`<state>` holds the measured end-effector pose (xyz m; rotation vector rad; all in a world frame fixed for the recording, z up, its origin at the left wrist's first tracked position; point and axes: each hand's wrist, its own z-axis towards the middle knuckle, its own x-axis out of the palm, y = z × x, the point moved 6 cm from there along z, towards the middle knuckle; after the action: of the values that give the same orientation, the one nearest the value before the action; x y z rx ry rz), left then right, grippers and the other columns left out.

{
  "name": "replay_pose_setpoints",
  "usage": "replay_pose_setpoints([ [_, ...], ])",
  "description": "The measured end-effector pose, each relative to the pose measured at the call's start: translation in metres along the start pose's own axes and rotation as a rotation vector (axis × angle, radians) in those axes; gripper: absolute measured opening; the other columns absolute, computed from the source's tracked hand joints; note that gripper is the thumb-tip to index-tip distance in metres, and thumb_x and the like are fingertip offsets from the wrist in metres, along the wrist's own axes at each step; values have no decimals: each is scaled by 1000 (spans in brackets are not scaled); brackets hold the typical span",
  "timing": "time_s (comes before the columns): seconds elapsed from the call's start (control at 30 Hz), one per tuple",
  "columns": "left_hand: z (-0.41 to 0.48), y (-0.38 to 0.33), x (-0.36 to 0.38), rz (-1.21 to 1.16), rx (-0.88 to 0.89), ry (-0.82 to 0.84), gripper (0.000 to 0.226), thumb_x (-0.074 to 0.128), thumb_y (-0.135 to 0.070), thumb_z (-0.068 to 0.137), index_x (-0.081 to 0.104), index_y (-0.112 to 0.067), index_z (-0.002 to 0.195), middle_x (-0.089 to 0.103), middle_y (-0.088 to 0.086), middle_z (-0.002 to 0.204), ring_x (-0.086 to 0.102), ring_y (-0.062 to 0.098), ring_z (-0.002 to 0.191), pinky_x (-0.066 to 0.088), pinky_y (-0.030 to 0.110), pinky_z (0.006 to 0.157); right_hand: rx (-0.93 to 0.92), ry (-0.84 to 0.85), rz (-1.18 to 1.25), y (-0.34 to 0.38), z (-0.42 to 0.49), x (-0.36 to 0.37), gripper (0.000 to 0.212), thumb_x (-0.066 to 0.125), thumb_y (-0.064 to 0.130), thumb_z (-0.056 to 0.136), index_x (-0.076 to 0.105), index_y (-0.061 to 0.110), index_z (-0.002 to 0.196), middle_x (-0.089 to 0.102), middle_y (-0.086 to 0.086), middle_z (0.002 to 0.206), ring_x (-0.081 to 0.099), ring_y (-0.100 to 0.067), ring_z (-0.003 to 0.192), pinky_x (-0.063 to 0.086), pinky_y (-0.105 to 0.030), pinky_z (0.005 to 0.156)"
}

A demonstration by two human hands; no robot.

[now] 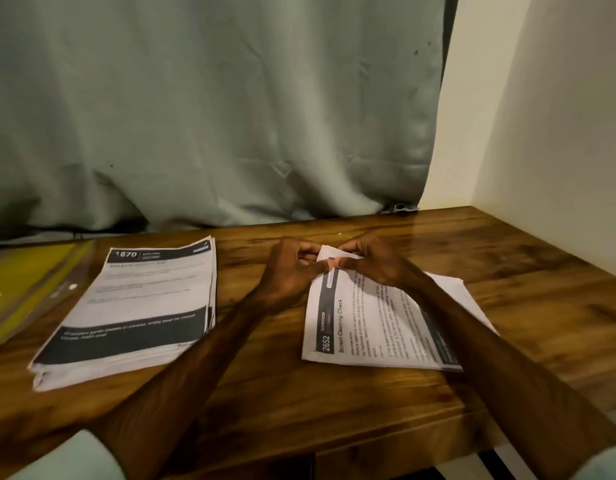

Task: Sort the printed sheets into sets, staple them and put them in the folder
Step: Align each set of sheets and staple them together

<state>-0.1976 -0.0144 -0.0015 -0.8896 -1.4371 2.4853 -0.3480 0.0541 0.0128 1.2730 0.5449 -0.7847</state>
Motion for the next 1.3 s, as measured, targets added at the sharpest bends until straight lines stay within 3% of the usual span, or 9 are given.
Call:
replay_pose_setpoints([
  [0.13, 4, 16, -4, 91, 70, -90, 14, 79, -15, 87, 80, -10, 101, 79, -2, 92, 74, 8, 76, 61, 25, 71, -11, -7, 68, -10, 1, 14, 15, 66, 16, 97, 77, 10, 105, 77, -1, 88, 71, -11, 67, 53, -20, 57],
  [0.2, 5, 21, -4, 110, 89, -101, 15, 80, -14, 86, 81, -10, 101, 79, -1, 92, 73, 4, 74, 59, 20, 69, 2, -40, 91, -19, 2, 22, 13, 68, 17, 95, 77, 14, 104, 77, -1, 89, 73, -19, 74, 59, -36, 68],
  [0.27, 5, 25, -2, 122, 98, -102, 16, 81, -14, 86, 80, -10, 101, 78, -1, 92, 72, 1, 72, 55, 14, 65, -2, -104, 156, -26, 1, 29, 12, 71, 19, 94, 78, 16, 103, 77, 3, 90, 73, -18, 80, 58, -44, 79],
  [0.47, 8, 37, -1, 113, 59, -111, 15, 81, -15, 85, 79, -9, 98, 77, 0, 87, 68, -3, 65, 52, 8, 62, -52, -302, 284, -27, 1, 30, 9, 70, 13, 93, 78, 15, 95, 77, 6, 91, 72, -11, 86, 58, -40, 88],
  [0.6, 8, 38, -2, 94, 98, -119, 9, 79, -15, 88, 80, -10, 95, 76, -2, 79, 67, -1, 60, 53, 12, 61, -57, -312, 255, -28, 4, 35, 9, 70, 14, 93, 78, 17, 93, 77, 7, 90, 72, -9, 85, 58, -40, 87],
  [0.8, 11, 43, -1, 58, 83, -122, 8, 75, -18, 91, 78, -12, 96, 76, -4, 85, 69, 0, 66, 57, 17, 66, -39, -285, 227, -26, 2, 38, 9, 68, 18, 95, 76, 17, 97, 77, 8, 93, 72, -6, 84, 59, -35, 85],
  [1.0, 12, 50, 0, 2, 60, -115, 21, 69, -24, 98, 77, -5, 92, 75, 2, 75, 67, 8, 58, 54, 20, 59, -30, -258, 318, -25, 2, 41, 11, 69, 12, 94, 77, 10, 101, 78, 4, 96, 74, -10, 85, 59, -30, 82],
  [1.3, 14, 53, -2, -84, -17, 3, 12, 71, -15, 94, 75, -5, 101, 78, 6, 88, 71, 15, 67, 58, 23, 61, -23, -229, 459, -27, 0, 38, 10, 69, 7, 92, 75, 7, 101, 78, -3, 92, 76, -18, 79, 57, -22, 68],
])
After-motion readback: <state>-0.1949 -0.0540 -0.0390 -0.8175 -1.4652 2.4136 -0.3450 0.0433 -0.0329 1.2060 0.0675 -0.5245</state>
